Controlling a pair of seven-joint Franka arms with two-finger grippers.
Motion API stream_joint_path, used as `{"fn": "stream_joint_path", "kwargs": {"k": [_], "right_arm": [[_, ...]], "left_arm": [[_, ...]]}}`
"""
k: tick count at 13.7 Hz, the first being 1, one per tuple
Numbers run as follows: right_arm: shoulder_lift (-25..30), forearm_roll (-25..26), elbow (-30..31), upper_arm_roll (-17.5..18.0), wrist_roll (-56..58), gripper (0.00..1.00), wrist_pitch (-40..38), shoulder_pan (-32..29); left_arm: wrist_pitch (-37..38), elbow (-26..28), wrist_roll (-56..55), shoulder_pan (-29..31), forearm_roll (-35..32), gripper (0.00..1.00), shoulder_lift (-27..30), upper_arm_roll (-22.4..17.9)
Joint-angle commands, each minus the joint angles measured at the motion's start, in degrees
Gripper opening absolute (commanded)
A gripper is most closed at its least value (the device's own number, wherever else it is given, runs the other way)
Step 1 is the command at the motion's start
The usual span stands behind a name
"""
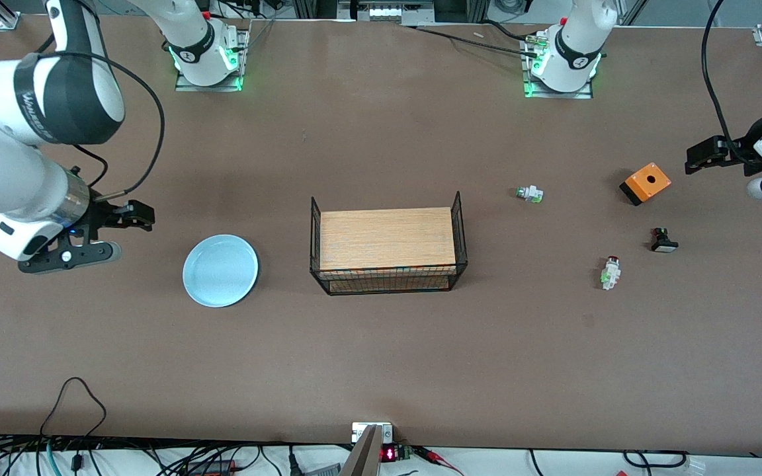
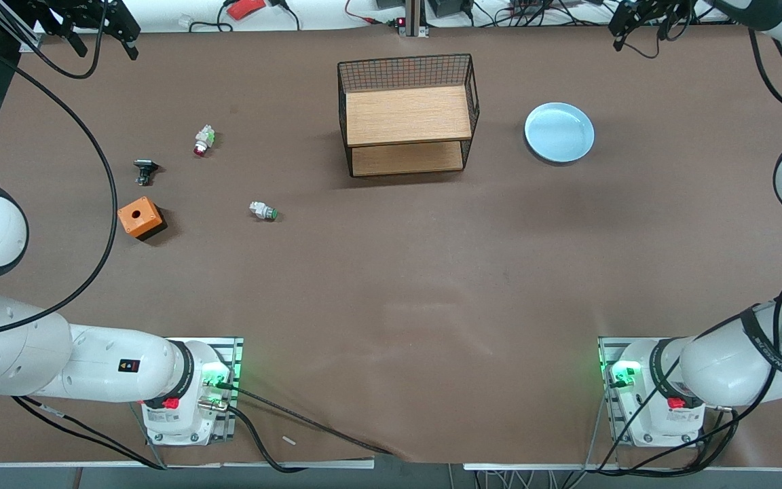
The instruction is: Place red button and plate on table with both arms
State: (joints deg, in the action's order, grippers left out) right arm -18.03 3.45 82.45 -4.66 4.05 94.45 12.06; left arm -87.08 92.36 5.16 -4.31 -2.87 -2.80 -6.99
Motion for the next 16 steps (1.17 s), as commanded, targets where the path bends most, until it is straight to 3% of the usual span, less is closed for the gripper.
{"fn": "stream_joint_path", "kwargs": {"k": [1, 6, 16], "right_arm": [[0.54, 0.68, -3.69, -0.17, 0.35, 1.00, -4.88, -0.10], [4.05, -0.02, -3.53, -0.43, -0.09, 1.00, -5.15, -0.10], [17.67, -0.99, 10.26, 0.36, -4.22, 1.00, -5.24, -4.23]], "left_arm": [[0.42, -1.48, 0.73, 0.44, 0.49, 1.00, -0.45, 0.22], [0.33, -1.48, 0.73, 0.44, 0.49, 1.00, -0.54, 0.22], [0.33, -1.48, 0.73, 0.44, 0.41, 1.00, -0.54, 0.22]]}}
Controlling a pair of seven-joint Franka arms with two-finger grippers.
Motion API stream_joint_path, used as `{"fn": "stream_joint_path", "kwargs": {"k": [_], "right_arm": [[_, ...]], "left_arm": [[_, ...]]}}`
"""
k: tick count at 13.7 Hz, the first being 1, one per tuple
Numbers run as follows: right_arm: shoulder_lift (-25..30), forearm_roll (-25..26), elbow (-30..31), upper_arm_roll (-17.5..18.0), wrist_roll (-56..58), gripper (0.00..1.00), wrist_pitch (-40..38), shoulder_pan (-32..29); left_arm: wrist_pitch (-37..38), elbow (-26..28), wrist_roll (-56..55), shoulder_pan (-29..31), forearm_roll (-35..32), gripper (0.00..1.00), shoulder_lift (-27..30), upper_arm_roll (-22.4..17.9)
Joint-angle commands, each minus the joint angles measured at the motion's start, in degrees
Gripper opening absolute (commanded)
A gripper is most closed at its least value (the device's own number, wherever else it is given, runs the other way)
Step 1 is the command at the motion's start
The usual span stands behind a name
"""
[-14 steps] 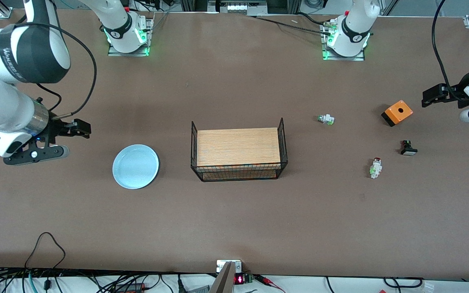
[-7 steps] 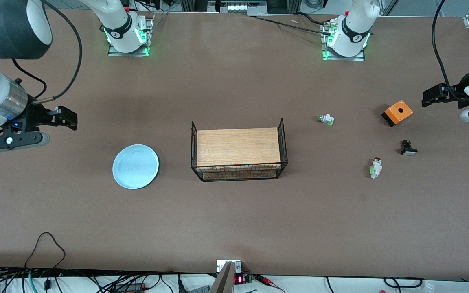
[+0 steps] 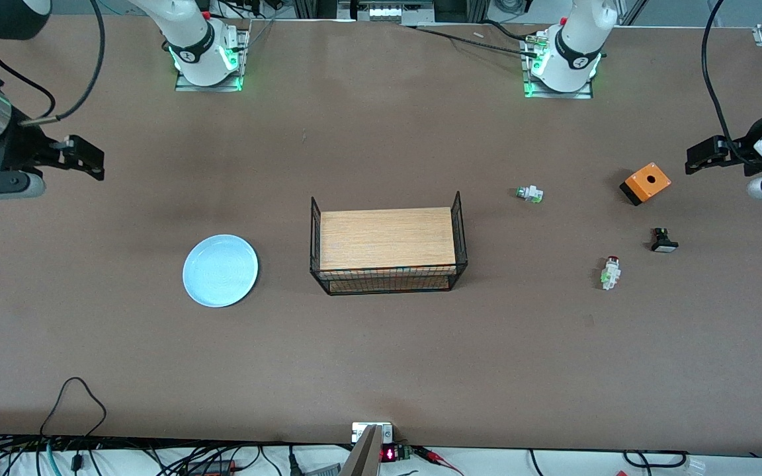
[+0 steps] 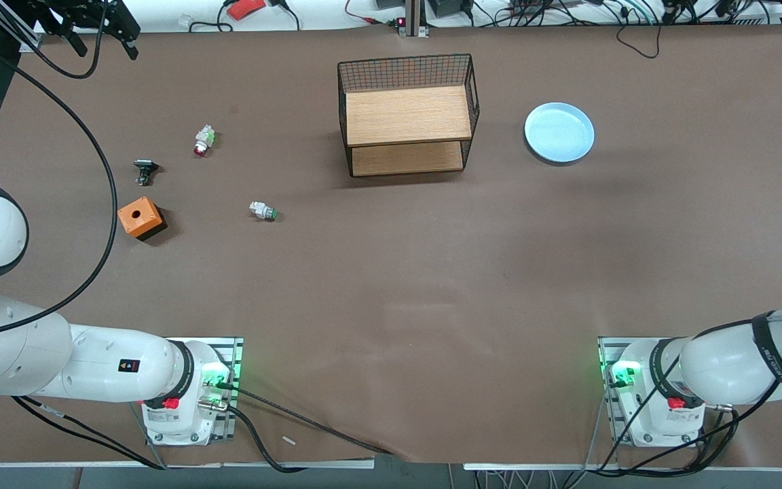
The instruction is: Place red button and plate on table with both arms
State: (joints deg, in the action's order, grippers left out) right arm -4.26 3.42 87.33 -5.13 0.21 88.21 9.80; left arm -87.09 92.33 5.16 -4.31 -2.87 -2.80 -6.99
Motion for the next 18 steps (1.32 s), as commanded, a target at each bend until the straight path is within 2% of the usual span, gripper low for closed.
{"fn": "stream_joint_path", "kwargs": {"k": [1, 3, 5, 8, 11, 14, 18], "right_arm": [[4.95, -0.88, 6.43, 1.95, -0.47, 1.00, 1.52, -2.15], [8.28, -0.87, 9.42, 5.29, -1.26, 1.00, 4.23, -5.56], [9.00, -1.05, 10.57, 7.14, -0.57, 1.00, 6.70, -8.38], [8.65, -0.62, 9.09, 7.33, -0.47, 1.00, 2.42, -9.27], [5.93, -1.23, 5.84, 7.33, -0.83, 1.00, 1.79, -9.28], [3.48, -4.03, 2.59, 7.33, -2.23, 1.00, -0.23, -9.19], [0.74, -3.42, -1.29, 7.33, -2.50, 1.00, -2.61, -9.19]], "left_arm": [[0.34, -1.45, 0.73, 0.44, 0.41, 1.00, -0.54, 0.22], [0.34, -1.45, 0.73, 0.44, 0.41, 1.00, -0.54, 0.22], [0.34, -1.45, 0.73, 0.44, 0.49, 1.00, -0.54, 0.22], [0.34, -1.97, 0.73, 0.27, 0.67, 1.00, -0.63, 0.22], [0.34, -3.46, 0.03, -0.26, 1.11, 1.00, -0.98, 0.48], [0.34, -3.82, -0.06, -0.35, 1.02, 1.00, -1.07, 0.57], [0.34, -3.65, 0.03, 0.17, 1.20, 1.00, -1.15, 0.49]]}}
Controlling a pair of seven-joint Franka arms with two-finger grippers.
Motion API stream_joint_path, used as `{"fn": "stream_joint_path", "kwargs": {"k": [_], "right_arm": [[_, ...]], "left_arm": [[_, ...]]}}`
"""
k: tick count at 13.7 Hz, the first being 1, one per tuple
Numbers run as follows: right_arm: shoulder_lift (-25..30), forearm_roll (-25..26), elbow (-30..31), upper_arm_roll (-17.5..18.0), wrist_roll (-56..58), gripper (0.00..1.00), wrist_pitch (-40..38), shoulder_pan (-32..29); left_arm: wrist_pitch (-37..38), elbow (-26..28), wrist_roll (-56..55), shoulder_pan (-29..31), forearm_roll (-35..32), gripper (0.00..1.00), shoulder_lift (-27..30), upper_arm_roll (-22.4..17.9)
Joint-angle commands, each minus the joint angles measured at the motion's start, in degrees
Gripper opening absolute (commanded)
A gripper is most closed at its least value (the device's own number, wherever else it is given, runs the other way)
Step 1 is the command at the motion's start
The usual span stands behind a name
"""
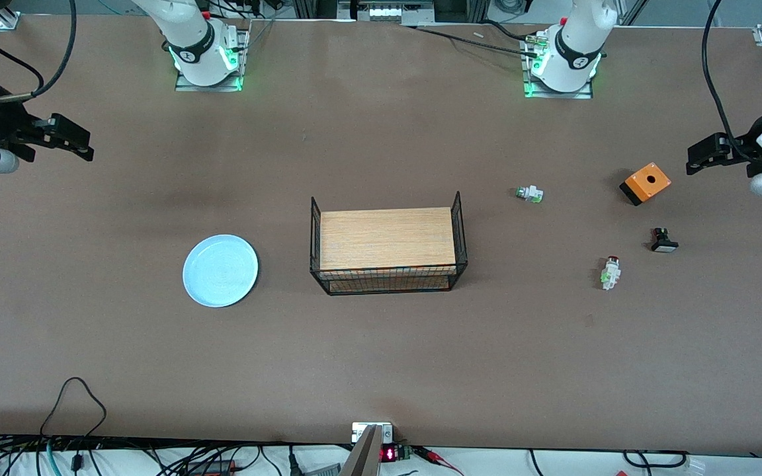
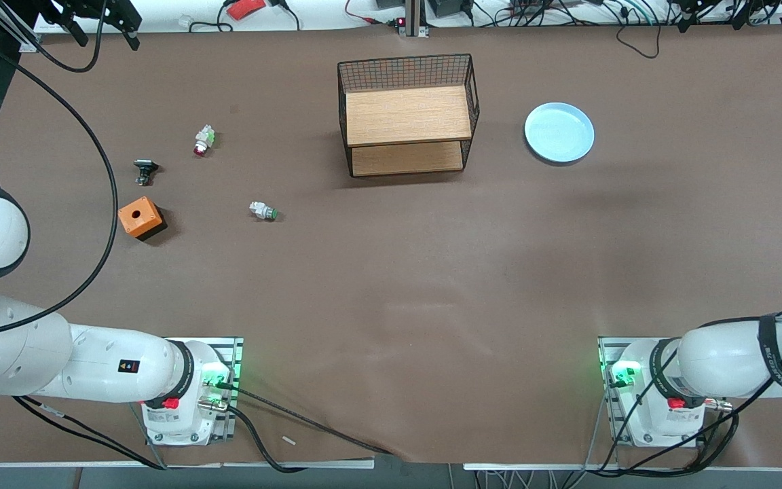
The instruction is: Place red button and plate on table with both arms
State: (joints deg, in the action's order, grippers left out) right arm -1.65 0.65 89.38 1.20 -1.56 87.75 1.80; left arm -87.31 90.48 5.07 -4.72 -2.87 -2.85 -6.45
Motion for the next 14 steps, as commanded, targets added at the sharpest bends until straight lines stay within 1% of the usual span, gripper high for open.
{"fn": "stream_joint_path", "kwargs": {"k": [1, 9, 10, 11, 12, 14], "right_arm": [[-1.87, -0.65, -3.33, 1.00, -0.72, 1.00, -2.06, -1.18], [-1.96, -0.21, -3.33, 1.08, -0.90, 1.00, -1.62, -1.09], [-1.96, 0.57, -3.33, 1.00, -0.90, 1.00, -1.62, -1.01], [-1.96, 2.41, -3.33, 1.08, -0.90, 1.00, -1.62, -1.01], [-1.96, 3.64, -3.33, 1.08, -0.90, 1.00, -1.71, -0.92], [-1.96, 4.53, -3.33, 1.08, -0.90, 1.00, -1.62, -0.83]], "left_arm": [[0.56, -1.80, 0.11, 0.59, 1.20, 1.00, -1.28, -0.06], [0.47, -1.98, -0.24, 0.94, 0.85, 1.00, -2.16, -0.32], [0.56, -2.07, -0.24, 0.94, 0.50, 1.00, -1.99, -0.15], [0.73, -2.68, -0.15, 0.94, 0.32, 1.00, -1.90, -0.06], [1.08, -3.90, -0.15, 0.94, 0.23, 1.00, -1.90, -0.06], [0.91, -4.35, 0.03, 0.94, 0.14, 1.00, -1.98, -0.15]]}}
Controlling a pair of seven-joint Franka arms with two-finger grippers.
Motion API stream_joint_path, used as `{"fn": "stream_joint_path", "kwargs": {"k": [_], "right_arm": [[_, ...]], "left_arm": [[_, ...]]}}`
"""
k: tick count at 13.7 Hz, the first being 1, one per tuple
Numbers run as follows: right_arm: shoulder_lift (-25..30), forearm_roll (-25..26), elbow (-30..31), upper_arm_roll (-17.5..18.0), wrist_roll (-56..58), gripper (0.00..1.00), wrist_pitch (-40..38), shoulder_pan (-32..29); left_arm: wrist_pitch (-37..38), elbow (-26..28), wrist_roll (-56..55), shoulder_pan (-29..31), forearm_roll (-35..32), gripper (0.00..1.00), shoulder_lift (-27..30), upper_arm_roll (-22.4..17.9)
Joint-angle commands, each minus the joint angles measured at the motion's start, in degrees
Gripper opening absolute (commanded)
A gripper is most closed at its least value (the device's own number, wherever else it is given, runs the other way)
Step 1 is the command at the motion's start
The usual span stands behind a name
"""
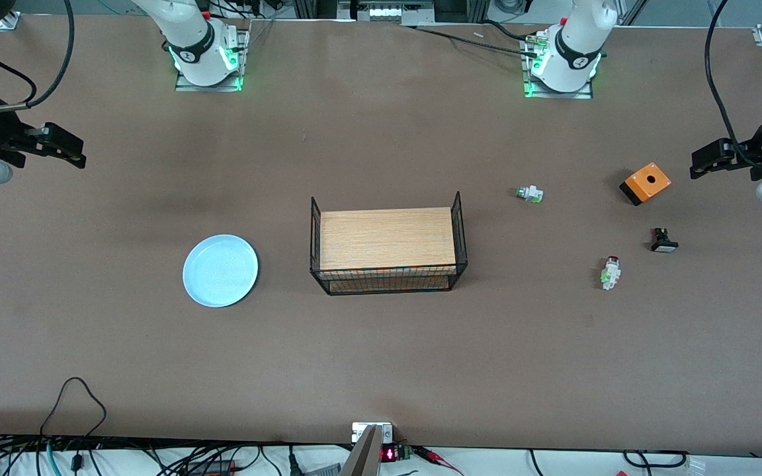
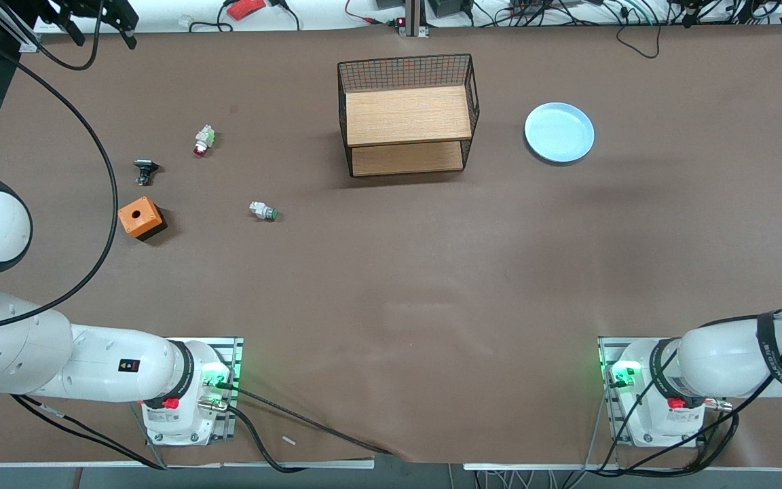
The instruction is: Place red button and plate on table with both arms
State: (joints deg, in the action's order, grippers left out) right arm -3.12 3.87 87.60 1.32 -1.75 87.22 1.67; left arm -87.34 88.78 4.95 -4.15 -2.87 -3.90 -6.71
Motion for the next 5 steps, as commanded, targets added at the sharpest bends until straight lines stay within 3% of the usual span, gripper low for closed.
{"fn": "stream_joint_path", "kwargs": {"k": [1, 5], "right_arm": [[-0.48, 1.41, -1.56, 0.96, -0.80, 1.00, -0.91, -0.70], [-0.48, 1.32, -1.56, 0.96, -0.97, 1.00, -0.91, -0.61]], "left_arm": [[0.85, -2.56, 0.06, 0.46, 0.23, 1.00, -1.02, 0.04], [0.77, -2.47, -0.03, 0.55, 0.32, 1.00, -1.02, -0.40]]}}
